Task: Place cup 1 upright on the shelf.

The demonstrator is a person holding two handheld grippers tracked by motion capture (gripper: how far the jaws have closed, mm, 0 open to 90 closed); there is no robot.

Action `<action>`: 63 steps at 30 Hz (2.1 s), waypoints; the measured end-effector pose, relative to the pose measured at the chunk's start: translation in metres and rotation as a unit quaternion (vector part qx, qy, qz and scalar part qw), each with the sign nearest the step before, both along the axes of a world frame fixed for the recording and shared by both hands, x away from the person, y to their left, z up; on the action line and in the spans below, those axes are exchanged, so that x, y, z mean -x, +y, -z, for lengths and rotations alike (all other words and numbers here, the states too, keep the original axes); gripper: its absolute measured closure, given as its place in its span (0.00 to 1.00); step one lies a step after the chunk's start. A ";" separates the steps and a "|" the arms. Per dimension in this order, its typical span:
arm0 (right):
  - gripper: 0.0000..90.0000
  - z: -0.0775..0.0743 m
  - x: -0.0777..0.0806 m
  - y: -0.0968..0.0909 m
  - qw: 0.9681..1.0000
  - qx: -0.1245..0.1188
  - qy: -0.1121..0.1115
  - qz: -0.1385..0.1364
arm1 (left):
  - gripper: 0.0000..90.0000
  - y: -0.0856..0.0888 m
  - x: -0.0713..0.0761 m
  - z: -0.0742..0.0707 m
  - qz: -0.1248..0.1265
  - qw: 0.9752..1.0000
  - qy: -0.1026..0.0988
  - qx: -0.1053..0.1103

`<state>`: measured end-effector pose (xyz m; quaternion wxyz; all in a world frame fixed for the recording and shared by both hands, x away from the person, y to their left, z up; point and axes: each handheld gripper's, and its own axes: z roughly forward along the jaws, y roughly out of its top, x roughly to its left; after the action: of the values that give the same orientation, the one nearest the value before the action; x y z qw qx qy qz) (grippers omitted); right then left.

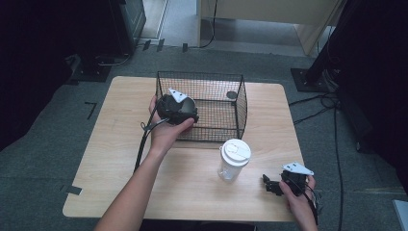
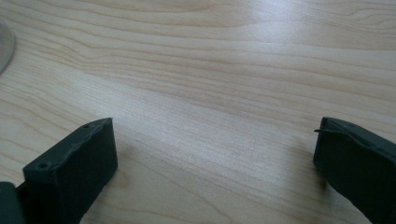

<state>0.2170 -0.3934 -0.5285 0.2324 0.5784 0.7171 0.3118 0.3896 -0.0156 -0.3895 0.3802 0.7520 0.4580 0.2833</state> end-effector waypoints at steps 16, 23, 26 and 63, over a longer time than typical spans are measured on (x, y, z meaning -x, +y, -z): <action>0.00 0.000 0.000 0.000 1.000 0.000 0.000 0.000 | 0.05 0.022 0.040 -0.011 0.017 0.995 -0.096 0.033; 0.00 0.000 0.000 0.000 1.000 0.000 0.000 0.000 | 0.05 0.035 0.059 -0.002 0.018 0.992 -0.115 0.038; 0.00 0.000 0.000 0.000 1.000 0.000 0.000 0.000 | 0.05 0.039 0.063 0.001 0.018 0.992 -0.120 0.040; 0.00 0.000 0.000 0.000 1.000 0.001 0.000 0.000 | 0.05 0.119 0.113 0.079 -0.050 0.996 -0.057 0.051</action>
<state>0.2170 -0.3934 -0.5285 0.2326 0.5782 0.7174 0.3114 0.2768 0.1038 -0.4683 0.4288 0.6904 0.4863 0.3209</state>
